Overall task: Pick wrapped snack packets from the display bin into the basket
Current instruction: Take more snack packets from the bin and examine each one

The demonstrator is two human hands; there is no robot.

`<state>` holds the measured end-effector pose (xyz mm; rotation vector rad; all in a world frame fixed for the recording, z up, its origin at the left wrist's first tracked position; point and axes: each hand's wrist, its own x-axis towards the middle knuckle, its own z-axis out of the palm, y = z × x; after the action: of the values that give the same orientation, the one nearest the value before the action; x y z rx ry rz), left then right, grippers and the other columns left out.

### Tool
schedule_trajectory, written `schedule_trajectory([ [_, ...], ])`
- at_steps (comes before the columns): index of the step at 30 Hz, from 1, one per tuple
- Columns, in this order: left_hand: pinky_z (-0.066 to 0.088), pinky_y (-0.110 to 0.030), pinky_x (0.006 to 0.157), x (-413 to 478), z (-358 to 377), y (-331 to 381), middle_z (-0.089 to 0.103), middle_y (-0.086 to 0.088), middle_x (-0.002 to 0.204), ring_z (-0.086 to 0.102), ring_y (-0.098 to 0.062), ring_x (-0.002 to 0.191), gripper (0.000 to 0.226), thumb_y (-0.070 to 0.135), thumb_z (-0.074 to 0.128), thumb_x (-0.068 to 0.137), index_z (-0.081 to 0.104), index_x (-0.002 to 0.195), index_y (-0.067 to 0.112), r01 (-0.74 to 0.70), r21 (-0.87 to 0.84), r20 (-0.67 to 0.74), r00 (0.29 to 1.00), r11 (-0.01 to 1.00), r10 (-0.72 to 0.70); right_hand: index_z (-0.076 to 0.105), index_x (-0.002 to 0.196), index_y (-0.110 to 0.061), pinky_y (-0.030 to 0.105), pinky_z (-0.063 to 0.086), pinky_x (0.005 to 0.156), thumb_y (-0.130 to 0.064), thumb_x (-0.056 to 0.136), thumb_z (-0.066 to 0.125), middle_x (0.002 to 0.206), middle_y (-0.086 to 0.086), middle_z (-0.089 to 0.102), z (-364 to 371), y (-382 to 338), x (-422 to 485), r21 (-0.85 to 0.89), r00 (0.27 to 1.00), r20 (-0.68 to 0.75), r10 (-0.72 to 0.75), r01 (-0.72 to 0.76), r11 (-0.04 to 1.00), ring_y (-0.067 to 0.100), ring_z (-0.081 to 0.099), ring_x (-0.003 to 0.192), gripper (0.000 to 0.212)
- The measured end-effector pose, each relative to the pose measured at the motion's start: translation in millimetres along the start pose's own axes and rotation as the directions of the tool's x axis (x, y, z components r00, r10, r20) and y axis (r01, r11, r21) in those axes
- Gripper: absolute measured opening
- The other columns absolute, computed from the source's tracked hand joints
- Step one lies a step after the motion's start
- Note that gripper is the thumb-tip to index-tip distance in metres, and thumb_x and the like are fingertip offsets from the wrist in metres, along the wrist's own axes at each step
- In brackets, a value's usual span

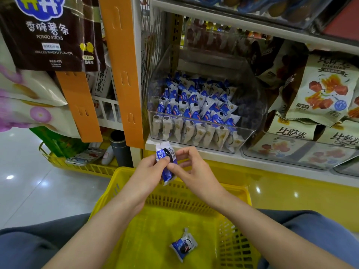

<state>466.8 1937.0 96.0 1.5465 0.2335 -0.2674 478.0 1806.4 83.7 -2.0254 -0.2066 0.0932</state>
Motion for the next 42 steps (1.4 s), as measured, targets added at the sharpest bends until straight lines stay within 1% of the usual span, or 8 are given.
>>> schedule_trajectory([
  [7,0.048,-0.041,0.097,-2.9,0.5,-0.2,0.070,-0.003,0.100,0.065,-0.015,0.098,0.022,0.025,0.044,0.097,0.065,0.099,0.022,-0.033,0.029,0.011,0.999,0.999,0.033,0.057,0.110,-0.027,0.009,0.048,0.068,-0.037,0.087,0.060,0.093,-0.017,0.062,-7.9,-4.4,-5.1,-0.220,0.992,0.016,-0.129,0.129,0.967,-0.004,0.058,0.086,0.025],
  [11,0.049,-0.047,0.093,-2.5,2.1,-0.8,0.069,-0.009,0.099,0.064,-0.021,0.097,0.018,0.025,0.046,0.096,0.064,0.093,0.025,-0.069,0.122,-0.022,0.997,0.990,0.073,0.060,0.114,-0.024,0.020,0.052,0.077,-0.034,0.090,0.055,0.096,-0.012,0.067,-8.5,-6.1,-8.4,-0.282,0.988,0.028,-0.154,0.155,0.947,0.000,0.061,0.089,0.027],
  [17,0.048,-0.040,0.096,-1.8,0.8,-0.9,0.068,0.000,0.104,0.063,-0.014,0.101,0.025,0.029,0.050,0.094,0.063,0.112,0.018,-0.076,0.097,-0.019,0.997,0.992,0.078,0.062,0.114,-0.023,0.021,0.052,0.079,-0.033,0.093,0.051,0.100,-0.007,0.070,-9.1,-10.0,-9.2,-0.264,0.994,0.009,-0.112,0.111,0.958,0.001,0.063,0.090,0.026],
  [22,0.053,-0.032,0.085,-3.5,2.6,-3.1,0.067,0.001,0.094,0.065,-0.010,0.089,0.016,0.026,0.055,0.091,0.060,0.103,0.016,-0.035,-0.013,-0.037,0.999,0.999,0.034,0.065,0.110,-0.023,0.034,0.051,0.081,-0.027,0.094,0.047,0.097,-0.004,0.072,-10.1,-14.9,-12.1,-0.333,0.990,-0.008,-0.140,0.130,0.934,0.011,0.066,0.089,0.025],
  [25,0.054,-0.030,0.082,-3.7,4.8,-1.9,0.065,0.000,0.094,0.064,-0.011,0.087,0.014,0.022,0.056,0.091,0.057,0.103,0.014,-0.073,0.044,-0.046,0.996,0.996,0.075,0.065,0.105,-0.016,0.035,0.048,0.069,-0.021,0.095,0.043,0.086,0.003,0.070,-9.8,-13.4,-12.2,-0.399,0.988,0.000,-0.155,0.142,0.906,0.016,0.062,0.074,0.025],
  [33,0.053,-0.023,0.073,0.9,4.3,0.0,0.064,-0.003,0.098,0.065,-0.007,0.083,0.014,0.019,0.056,0.091,0.055,0.103,0.013,-0.057,0.054,-0.053,0.997,0.997,0.060,0.065,0.094,-0.007,0.050,0.052,0.074,-0.014,0.095,0.041,0.080,0.014,0.069,-7.6,-7.4,-5.3,-0.221,0.998,-0.030,-0.060,0.052,0.974,0.031,0.065,0.078,0.025],
  [38,0.053,-0.022,0.067,2.4,2.5,-0.5,0.065,-0.011,0.101,0.064,-0.012,0.083,0.023,0.022,0.052,0.093,0.054,0.111,0.007,-0.004,-0.082,-0.111,0.994,0.997,-0.006,0.063,0.113,-0.014,0.031,0.053,0.088,-0.018,0.092,0.054,0.105,0.001,0.070,-3.8,-8.6,-5.7,-0.059,1.000,-0.008,-0.023,0.023,0.998,0.008,0.065,0.097,0.023],
  [42,0.057,-0.028,0.069,3.0,0.6,2.9,0.065,-0.013,0.104,0.066,-0.016,0.086,0.018,0.017,0.053,0.093,0.052,0.107,0.005,0.065,-0.297,-0.074,0.993,0.953,-0.091,0.056,0.116,-0.022,0.009,0.049,0.074,-0.019,0.086,0.063,0.105,-0.011,0.064,-0.7,-8.4,-6.4,-0.012,1.000,0.001,-0.009,0.009,1.000,0.000,0.061,0.094,0.031],
])
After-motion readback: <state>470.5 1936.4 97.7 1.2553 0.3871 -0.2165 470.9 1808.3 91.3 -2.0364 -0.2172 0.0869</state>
